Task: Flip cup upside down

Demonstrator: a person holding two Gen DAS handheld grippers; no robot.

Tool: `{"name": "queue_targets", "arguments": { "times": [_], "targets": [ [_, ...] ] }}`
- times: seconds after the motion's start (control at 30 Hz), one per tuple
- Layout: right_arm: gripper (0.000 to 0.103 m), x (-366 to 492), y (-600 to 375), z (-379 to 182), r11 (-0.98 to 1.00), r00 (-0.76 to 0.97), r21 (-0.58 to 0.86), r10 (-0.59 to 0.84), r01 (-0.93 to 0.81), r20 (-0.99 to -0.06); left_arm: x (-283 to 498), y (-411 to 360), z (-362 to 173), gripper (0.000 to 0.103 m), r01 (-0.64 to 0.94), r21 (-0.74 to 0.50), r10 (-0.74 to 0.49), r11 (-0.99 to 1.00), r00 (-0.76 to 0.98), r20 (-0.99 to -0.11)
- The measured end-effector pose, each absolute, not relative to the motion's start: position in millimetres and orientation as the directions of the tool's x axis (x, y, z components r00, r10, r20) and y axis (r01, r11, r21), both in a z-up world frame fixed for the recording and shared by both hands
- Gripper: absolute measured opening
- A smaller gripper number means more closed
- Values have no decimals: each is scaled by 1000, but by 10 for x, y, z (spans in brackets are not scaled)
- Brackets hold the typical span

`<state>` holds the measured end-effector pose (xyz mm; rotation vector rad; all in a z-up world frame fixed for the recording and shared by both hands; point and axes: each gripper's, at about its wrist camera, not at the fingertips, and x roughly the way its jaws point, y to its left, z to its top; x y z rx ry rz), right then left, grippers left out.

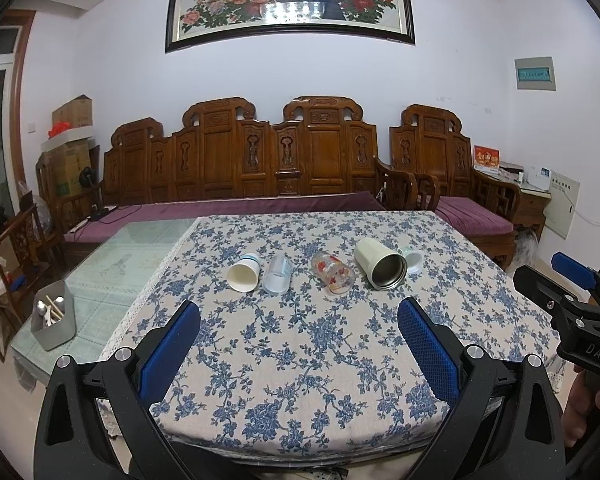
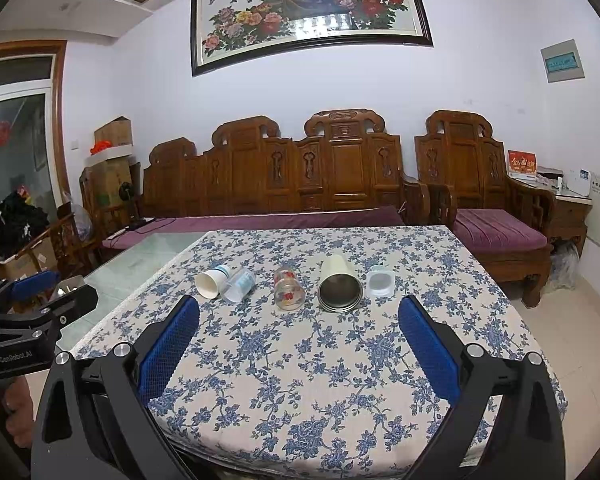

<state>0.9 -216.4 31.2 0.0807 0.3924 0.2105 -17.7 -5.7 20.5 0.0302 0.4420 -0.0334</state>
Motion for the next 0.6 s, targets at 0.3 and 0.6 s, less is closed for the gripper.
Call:
{"name": "queue_targets", "arguments": {
  "times": [0.3,0.6],
  "targets": [
    [100,47,-2140,298,974,896,122,222,-189,-384,-96,-17,130,95,43,11,-34,999,888,-459],
    [100,371,-2103,1,972,865,125,233,-198,-445,274,40,-131,95,48,30,-23,998,834,-551]
  ]
}}
